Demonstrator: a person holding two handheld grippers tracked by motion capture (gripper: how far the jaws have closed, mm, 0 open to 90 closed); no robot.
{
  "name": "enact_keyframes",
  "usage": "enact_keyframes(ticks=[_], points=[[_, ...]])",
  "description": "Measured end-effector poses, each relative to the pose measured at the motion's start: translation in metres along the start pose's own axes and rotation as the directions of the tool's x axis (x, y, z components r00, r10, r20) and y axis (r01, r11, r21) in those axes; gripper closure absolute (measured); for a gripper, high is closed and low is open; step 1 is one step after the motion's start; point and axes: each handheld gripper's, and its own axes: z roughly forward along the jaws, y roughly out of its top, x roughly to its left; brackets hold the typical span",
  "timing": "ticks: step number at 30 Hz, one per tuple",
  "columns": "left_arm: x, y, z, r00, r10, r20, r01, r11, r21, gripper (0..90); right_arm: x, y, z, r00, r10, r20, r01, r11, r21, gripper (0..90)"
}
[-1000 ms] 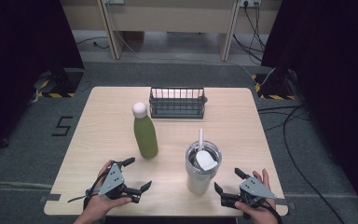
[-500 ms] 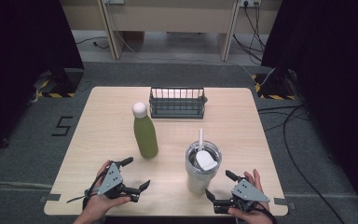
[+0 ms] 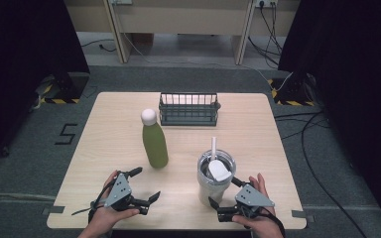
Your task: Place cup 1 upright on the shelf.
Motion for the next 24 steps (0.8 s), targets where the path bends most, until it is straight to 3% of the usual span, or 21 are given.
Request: enact_keyframes(ticks=[12, 18, 24], points=[[0.002, -0.001, -0.001, 1.0, -0.007, -0.003, 0.007, 1.0, -0.003, 0.0, 0.003, 0.009, 0.029, 0.999, -0.03, -0.032, 0.03, 0.999, -0.016, 4.6], [0.003, -0.002, 0.0, 1.0, -0.007, 0.001, 0.007, 1.0, 0.0, 0.0, 0.002, 0.008, 0.03, 0.9992, -0.034, -0.021, 0.034, 0.999, -0.03, 9.2], [0.003, -0.001, 0.0, 1.0, -0.006, 0.0, 0.006, 1.0, -0.005, 0.0, 0.0, 0.007, 0.031, 0.9988, -0.032, -0.037, 0.031, 0.999, -0.042, 9.8]])
